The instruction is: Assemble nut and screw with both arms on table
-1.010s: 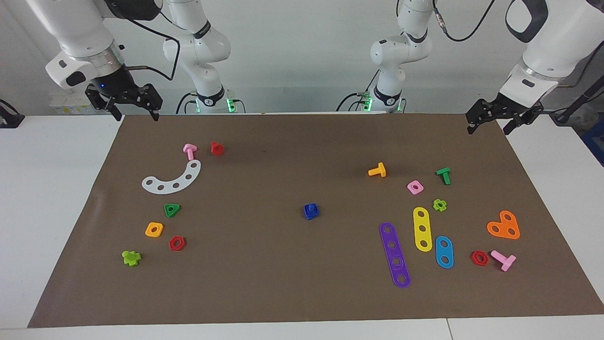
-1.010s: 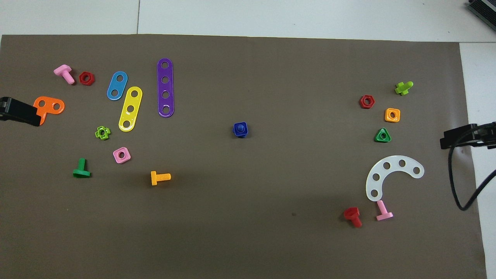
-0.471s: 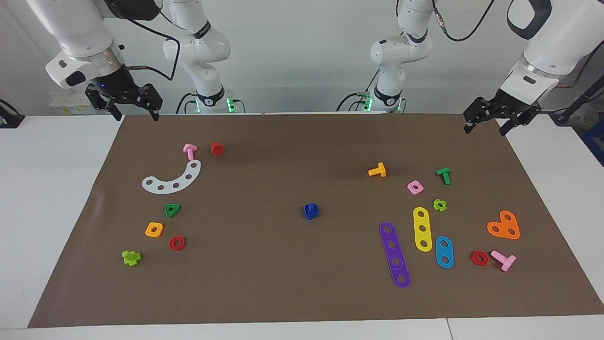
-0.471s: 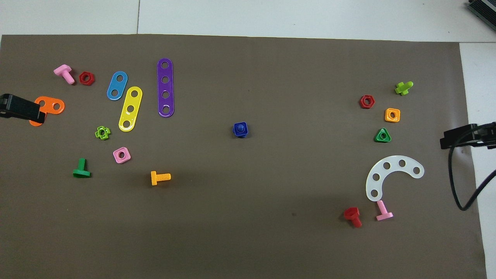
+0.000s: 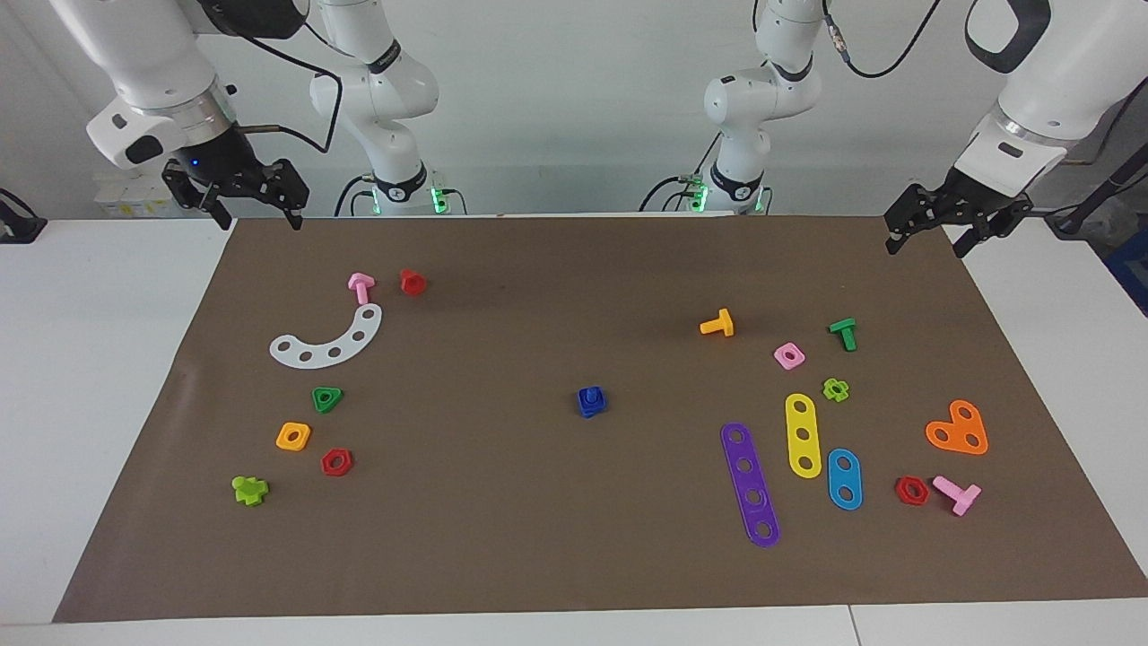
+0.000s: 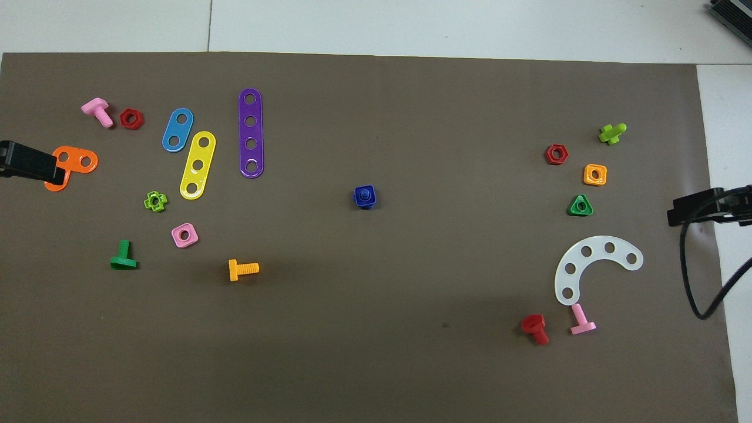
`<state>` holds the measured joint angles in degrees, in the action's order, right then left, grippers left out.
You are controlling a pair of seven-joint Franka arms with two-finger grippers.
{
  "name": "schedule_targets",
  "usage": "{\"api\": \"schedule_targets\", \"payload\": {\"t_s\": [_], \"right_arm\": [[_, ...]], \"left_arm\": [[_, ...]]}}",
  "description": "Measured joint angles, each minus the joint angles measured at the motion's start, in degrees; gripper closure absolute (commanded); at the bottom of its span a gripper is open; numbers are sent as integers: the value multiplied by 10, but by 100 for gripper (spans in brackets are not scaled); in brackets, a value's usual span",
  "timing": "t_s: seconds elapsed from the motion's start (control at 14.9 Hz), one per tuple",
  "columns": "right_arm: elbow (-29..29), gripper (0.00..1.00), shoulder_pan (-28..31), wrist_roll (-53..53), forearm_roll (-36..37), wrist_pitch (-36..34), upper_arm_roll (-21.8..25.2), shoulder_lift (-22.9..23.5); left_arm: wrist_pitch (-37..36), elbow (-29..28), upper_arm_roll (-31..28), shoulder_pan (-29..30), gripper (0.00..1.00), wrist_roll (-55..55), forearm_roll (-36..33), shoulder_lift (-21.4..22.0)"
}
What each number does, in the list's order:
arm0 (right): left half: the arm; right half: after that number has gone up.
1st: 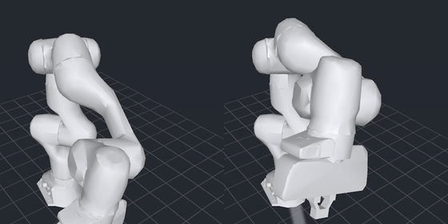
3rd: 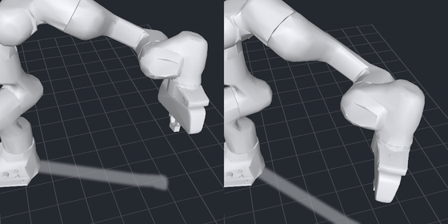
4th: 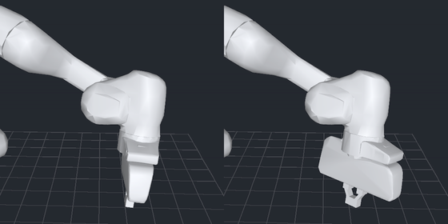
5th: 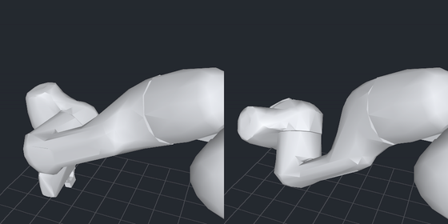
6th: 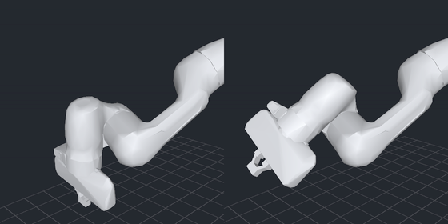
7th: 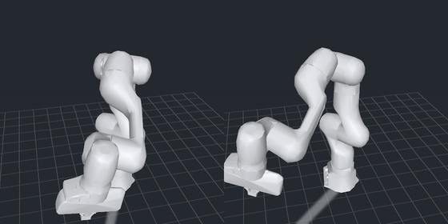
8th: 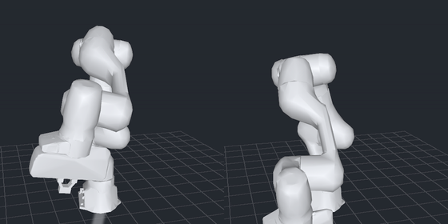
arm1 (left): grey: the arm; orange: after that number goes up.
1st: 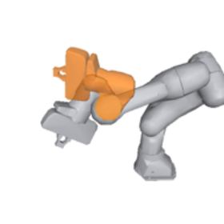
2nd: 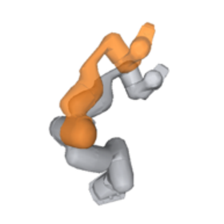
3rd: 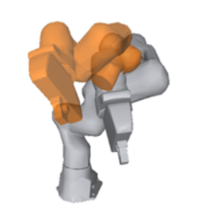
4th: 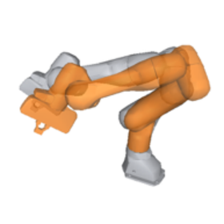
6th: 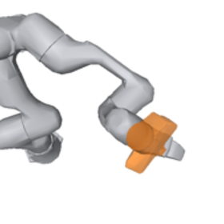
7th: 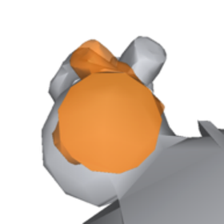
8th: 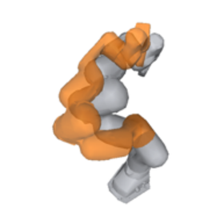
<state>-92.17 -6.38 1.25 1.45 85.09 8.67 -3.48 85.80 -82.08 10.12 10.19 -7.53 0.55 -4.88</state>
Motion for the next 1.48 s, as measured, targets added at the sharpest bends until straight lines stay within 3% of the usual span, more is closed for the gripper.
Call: {"api": "schedule_targets", "payload": {"t_s": [1.48], "right_arm": [[0,0,0,0,0,0,0,0]], "left_arm": [[-1,0,2,-17,0,15,-10,1]]}}
